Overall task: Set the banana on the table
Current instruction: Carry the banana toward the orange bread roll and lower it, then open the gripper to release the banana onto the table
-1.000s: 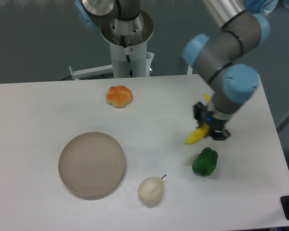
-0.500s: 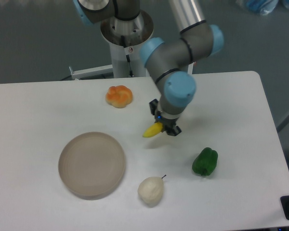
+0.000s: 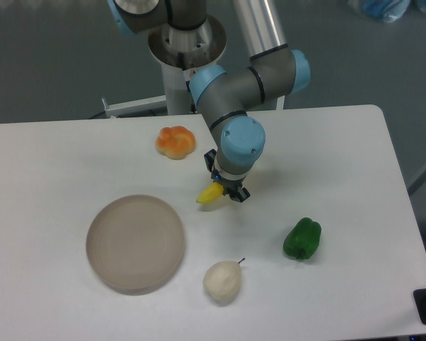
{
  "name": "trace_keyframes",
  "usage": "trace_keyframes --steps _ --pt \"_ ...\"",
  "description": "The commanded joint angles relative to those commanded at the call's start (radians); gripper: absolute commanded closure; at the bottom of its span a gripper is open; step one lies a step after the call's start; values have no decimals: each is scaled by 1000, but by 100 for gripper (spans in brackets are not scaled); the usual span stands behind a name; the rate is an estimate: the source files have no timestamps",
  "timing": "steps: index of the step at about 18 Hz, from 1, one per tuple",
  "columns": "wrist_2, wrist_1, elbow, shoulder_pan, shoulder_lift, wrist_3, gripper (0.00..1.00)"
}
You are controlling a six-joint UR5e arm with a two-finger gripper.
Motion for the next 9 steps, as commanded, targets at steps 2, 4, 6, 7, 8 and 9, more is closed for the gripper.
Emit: trace_keyframes --steps 2,4,6,7,8,9 --pt "6 2 5 0 5 -3 0" --pt "8 0 21 5 11 -2 0" --pt "11 -9 96 15 14 6 0" --pt "9 -20 132 29 14 8 0" --pt "9 -26 181 37 14 9 0" --pt "9 -26 211 49 9 9 0"
